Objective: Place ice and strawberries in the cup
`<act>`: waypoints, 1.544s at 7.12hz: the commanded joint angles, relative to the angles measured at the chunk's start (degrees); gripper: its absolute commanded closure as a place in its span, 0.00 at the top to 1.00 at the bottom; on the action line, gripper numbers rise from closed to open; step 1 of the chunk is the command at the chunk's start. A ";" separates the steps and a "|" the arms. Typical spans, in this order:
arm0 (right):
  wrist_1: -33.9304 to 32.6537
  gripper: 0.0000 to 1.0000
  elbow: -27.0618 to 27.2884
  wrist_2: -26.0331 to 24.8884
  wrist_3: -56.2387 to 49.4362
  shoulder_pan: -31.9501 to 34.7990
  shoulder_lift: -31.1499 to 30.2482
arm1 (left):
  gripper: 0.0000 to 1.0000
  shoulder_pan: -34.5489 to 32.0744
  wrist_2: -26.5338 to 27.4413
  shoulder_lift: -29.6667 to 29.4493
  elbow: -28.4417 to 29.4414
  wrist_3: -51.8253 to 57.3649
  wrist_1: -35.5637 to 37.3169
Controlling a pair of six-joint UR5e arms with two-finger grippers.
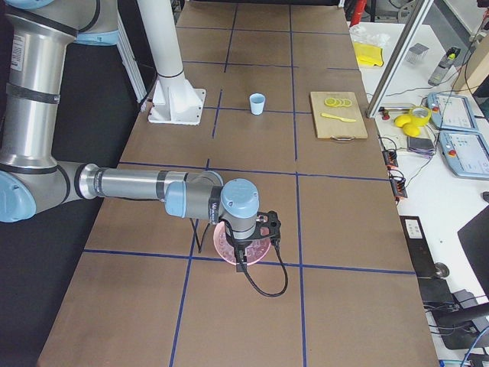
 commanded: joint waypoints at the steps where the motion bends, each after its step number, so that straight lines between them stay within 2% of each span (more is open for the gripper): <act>1: 0.85 1.00 0.12 0.30 0.17 0.00 0.12 | 1.00 -0.01 -0.02 0.07 -0.36 -0.01 -1.42; 2: 0.77 1.00 0.56 0.30 0.17 0.00 0.12 | 1.00 -0.01 -0.02 -0.02 -1.50 0.08 -3.95; 5: 0.59 1.00 0.57 0.65 0.17 0.00 0.21 | 1.00 0.08 -0.02 0.50 -3.61 0.09 -4.15; 11: 0.32 1.00 0.48 0.30 2.81 -1.23 2.23 | 1.00 0.17 0.60 -0.46 -3.71 -0.18 -4.15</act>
